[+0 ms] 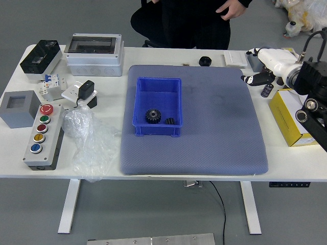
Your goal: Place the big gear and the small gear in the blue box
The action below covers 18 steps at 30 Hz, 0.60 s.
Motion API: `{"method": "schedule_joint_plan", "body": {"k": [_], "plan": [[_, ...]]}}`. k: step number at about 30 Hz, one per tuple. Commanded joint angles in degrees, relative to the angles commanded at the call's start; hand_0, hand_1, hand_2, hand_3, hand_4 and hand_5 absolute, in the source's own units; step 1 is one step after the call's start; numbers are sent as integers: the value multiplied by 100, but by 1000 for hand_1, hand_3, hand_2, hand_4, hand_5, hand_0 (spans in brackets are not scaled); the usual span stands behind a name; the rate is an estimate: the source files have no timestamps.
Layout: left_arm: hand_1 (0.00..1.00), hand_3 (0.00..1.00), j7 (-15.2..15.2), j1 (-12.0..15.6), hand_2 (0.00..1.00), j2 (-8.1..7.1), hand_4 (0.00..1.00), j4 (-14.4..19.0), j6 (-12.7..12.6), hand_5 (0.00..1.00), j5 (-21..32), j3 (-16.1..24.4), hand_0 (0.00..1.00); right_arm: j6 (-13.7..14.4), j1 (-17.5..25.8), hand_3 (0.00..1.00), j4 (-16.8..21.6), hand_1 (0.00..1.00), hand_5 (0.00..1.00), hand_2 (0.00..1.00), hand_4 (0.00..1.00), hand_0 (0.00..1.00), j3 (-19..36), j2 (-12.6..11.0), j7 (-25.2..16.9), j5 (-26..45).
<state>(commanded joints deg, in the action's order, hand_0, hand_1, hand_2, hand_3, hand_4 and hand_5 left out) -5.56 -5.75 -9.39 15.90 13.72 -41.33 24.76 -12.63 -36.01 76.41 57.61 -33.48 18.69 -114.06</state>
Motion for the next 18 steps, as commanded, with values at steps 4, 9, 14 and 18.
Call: {"method": "schedule_joint_plan", "body": {"k": [4,9,14,18], "plan": [[830,772,8,0,826,-4,598,2,2,375,-23,38,860,96,454,945,376,897,673,959,612,967,491,-194,-23,-174],[831,772,12,18,826,-4,598,4,6,374,-33,56,860,227,1026,938,800,909,806,964,558,988,1058,-418,-91,-493],[829,772,18,46,826,0,598,7,10,375,-45,57,860,436,1604,937,1162,911,879,968,520,998,1599,-561,-234,-908],[830,773,21,64,826,6,598,8,11,375,-49,65,860,586,1995,928,1335,904,899,968,504,998,1967,-581,-337,-1121]]}}
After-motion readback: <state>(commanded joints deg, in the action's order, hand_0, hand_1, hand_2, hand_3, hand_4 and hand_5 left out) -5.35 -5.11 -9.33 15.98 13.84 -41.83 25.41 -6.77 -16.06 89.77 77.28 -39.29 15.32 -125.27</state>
